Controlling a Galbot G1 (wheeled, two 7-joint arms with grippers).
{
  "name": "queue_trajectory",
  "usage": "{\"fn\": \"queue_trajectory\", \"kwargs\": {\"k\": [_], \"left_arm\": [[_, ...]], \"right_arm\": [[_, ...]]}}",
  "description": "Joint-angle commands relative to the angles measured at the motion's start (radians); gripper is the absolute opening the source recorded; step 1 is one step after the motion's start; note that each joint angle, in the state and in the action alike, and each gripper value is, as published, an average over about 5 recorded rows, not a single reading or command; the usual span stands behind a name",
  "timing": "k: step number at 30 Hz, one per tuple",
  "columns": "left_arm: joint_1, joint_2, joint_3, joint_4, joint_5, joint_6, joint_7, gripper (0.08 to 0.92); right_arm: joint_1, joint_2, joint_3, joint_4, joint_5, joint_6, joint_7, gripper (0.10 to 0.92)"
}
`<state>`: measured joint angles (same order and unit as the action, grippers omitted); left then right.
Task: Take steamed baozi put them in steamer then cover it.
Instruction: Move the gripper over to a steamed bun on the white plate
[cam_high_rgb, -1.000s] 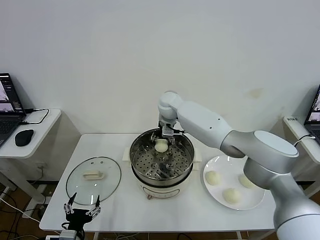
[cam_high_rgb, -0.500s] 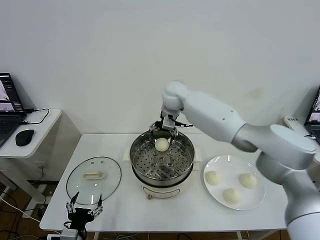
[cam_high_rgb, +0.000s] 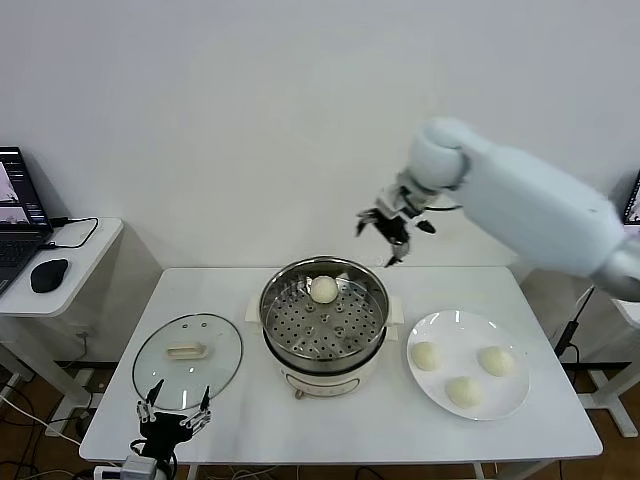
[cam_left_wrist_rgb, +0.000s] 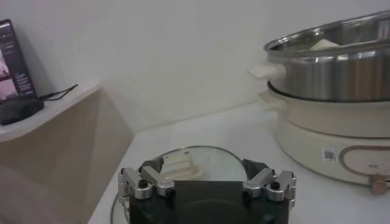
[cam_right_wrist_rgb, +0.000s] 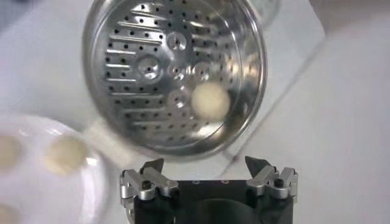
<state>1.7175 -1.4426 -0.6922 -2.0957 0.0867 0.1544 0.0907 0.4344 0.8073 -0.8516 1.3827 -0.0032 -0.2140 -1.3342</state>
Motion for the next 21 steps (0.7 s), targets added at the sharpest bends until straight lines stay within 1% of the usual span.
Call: {"fn": "queue_trajectory", "kwargs": {"k": [1, 10, 16, 21], "left_arm": [[0.022, 0.001, 0.008, -0.028, 0.003, 0.003, -0.001, 0.823], [0.053, -0.004, 0.011, -0.043, 0.011, 0.001, -0.006, 0.823], [0.062, -0.007, 0.015, -0.042, 0.013, 0.001, -0.004, 0.823], [0.058, -0.008, 0.016, -0.038, 0.015, 0.003, 0.0, 0.823]], "right_arm": [[-0.1, -0.29, 0.059, 0.159, 0.059, -0.335, -0.036, 0.823], [-0.353, -0.327, 0.191, 0.194, -0.058, -0.297, -0.023, 0.823], [-0.541, -0.285, 0.287, 0.189, -0.098, -0.289, 0.026, 0.822], [-0.601, -0.234, 0.303, 0.164, -0.135, -0.285, 0.076, 0.823]]}}
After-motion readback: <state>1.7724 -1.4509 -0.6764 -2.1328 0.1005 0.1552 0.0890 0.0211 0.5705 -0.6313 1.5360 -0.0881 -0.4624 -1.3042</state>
